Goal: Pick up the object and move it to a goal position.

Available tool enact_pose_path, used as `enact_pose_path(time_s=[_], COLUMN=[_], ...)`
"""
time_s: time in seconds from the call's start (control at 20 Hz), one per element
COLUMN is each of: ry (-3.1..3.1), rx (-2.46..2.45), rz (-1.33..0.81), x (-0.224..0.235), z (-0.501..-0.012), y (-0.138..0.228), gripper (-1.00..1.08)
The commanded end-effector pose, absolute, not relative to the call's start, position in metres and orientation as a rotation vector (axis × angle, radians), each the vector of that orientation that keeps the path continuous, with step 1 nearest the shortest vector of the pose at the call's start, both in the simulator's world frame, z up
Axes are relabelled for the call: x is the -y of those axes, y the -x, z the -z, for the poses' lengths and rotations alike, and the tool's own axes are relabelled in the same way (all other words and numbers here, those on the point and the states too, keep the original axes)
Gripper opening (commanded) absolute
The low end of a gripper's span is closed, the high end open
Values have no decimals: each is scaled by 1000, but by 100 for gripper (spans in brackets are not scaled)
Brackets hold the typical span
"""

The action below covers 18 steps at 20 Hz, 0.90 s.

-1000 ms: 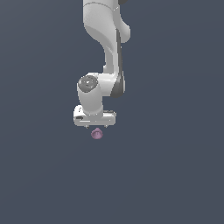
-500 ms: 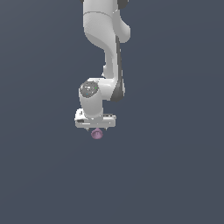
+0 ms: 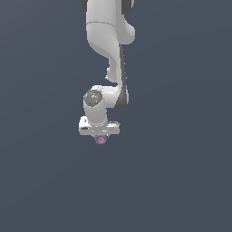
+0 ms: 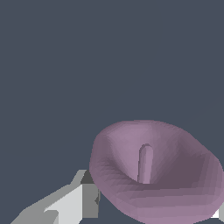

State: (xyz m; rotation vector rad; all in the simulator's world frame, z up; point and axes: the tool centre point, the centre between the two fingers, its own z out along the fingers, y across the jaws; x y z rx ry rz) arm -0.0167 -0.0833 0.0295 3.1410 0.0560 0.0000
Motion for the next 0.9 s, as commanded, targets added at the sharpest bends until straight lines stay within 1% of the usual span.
enact_pose_path(time_s=[0.0,0.5,0.85], ry=[-3141,-3141,-3141], rx=[-56,-56,-56], rz=[0,-1,-1], x=[83,84,90], z=[-29,-30,-47], y=[17,17,24], gripper=[-100,-100,-100])
